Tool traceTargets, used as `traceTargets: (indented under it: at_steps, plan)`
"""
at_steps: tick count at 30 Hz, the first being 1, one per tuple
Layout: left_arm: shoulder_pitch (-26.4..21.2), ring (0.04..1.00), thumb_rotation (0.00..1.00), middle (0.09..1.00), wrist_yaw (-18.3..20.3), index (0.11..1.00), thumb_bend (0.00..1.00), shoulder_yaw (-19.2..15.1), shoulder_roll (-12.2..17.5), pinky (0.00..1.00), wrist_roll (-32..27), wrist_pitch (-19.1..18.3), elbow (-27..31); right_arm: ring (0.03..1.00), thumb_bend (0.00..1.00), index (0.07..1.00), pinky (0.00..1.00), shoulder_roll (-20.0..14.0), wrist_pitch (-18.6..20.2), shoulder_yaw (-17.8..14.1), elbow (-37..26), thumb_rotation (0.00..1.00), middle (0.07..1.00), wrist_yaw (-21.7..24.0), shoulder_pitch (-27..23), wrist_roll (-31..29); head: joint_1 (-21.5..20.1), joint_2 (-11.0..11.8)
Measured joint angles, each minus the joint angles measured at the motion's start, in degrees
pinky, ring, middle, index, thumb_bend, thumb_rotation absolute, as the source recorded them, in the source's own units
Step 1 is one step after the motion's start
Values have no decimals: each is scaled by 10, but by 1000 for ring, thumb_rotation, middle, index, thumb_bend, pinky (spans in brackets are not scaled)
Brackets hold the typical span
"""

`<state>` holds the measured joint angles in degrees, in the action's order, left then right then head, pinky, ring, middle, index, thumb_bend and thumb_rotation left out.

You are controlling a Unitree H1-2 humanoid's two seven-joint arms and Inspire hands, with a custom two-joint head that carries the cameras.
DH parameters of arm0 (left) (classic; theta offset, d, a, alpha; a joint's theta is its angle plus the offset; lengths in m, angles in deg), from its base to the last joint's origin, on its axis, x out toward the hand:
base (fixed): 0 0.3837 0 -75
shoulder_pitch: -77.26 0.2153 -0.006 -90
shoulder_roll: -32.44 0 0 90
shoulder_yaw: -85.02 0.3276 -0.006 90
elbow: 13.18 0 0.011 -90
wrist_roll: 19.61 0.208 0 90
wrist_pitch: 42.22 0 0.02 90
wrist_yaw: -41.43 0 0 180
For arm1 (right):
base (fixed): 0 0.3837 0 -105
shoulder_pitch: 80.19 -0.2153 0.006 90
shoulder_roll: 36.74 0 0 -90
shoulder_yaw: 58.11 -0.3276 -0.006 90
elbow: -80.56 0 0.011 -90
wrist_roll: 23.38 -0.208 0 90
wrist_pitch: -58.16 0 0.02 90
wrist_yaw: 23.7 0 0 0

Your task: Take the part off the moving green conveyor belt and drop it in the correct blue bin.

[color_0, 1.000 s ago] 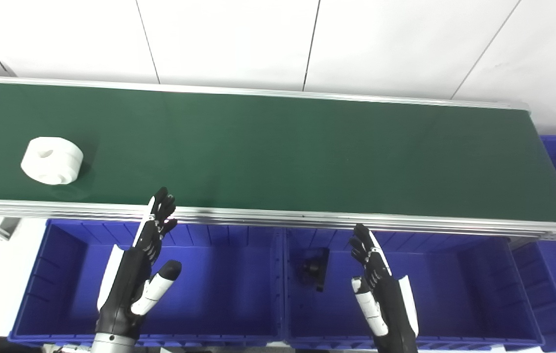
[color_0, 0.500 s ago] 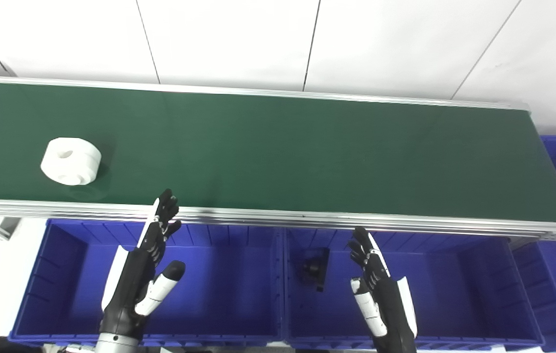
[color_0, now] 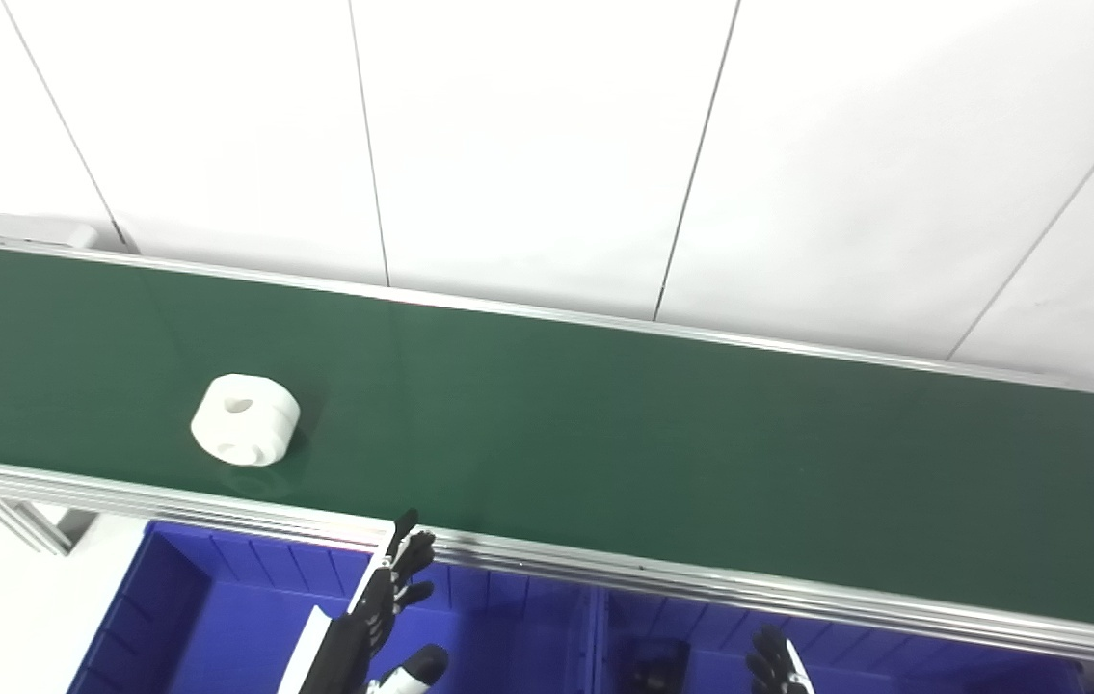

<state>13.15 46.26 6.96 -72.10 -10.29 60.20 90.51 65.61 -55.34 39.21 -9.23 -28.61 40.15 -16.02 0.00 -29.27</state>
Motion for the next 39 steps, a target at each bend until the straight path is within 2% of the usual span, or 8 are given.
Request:
traceTargets:
  at_steps: [10, 12, 14, 17, 21, 26, 32, 39]
  plan:
    - [-18, 886, 744, 907, -8, 962, 764, 1, -9, 786, 0, 7, -24, 958, 682, 997, 978, -9, 0, -1, 20, 971, 974, -1, -16, -19, 19, 0]
    - [-23, 867, 702, 881, -8, 967, 739, 1, -8, 765, 0, 8, -27, 962, 680, 1000, 985, -9, 0, -1, 20, 973, 983, 0, -20, -21, 20, -3]
    - [-28, 822, 640, 822, -6, 936, 797, 2, -3, 735, 0, 13, -26, 959, 689, 999, 981, -9, 0, -1, 24, 985, 984, 0, -24, -22, 19, -8]
    - [-41, 801, 631, 799, 3, 915, 832, 2, 18, 720, 0, 25, -17, 955, 683, 994, 975, -9, 0, -1, 31, 982, 981, 0, -30, -22, 19, -13]
    - [-68, 755, 583, 823, 11, 852, 922, -12, 60, 567, 39, 49, 27, 946, 676, 986, 946, -9, 0, -1, 37, 990, 977, 0, -39, -22, 22, -19]
    - [-158, 701, 532, 748, 36, 732, 999, -50, 129, 569, 131, 19, 78, 949, 709, 983, 943, -10, 0, 2, 41, 985, 976, 3, -52, -21, 18, -25]
    - [-264, 744, 420, 772, 48, 769, 1000, -40, 171, 668, 263, 21, 32, 958, 746, 988, 958, -4, 0, 3, 43, 969, 983, 5, -58, -22, 13, -29]
    - [-342, 791, 343, 807, 46, 792, 1000, -26, 211, 697, 334, 34, -91, 958, 782, 982, 961, 5, 0, 3, 43, 967, 980, 6, -60, -21, 8, -33]
